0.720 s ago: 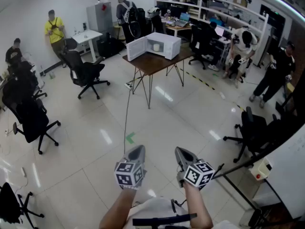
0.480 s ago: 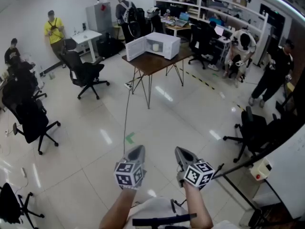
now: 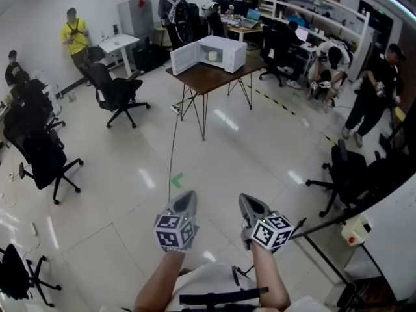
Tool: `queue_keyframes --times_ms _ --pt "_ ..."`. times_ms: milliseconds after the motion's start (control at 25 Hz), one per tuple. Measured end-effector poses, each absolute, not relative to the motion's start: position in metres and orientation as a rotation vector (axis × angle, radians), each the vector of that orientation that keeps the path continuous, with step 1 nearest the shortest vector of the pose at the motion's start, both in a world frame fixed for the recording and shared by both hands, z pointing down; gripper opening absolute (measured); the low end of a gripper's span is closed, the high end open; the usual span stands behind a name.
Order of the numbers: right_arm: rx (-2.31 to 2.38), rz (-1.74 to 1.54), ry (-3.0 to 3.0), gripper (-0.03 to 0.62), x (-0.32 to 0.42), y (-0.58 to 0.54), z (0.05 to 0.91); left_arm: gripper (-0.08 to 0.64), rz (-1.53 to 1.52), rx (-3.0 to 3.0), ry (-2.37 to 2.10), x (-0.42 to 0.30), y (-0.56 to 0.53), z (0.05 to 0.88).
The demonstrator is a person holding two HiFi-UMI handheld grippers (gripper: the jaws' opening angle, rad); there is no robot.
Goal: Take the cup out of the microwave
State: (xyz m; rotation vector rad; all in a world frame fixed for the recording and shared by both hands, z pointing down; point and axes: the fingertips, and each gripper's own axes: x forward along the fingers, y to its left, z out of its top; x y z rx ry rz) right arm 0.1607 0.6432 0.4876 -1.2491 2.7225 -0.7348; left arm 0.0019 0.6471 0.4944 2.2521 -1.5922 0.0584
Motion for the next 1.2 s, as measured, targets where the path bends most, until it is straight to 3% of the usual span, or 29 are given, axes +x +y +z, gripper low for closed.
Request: queue_keyframes --times_ms 600,1200 --pt "-1.189 -0.825 2.728 0.0 0.187 0.628 0.516 0.0 0.096 2.197 -1.619 0.032 0.641 0.518" --pt "-1.216 -0.843 2.718 0.0 0.183 0.515 0.522 0.0 0.066 2.204 -1.575 0.031 0.521 0.525"
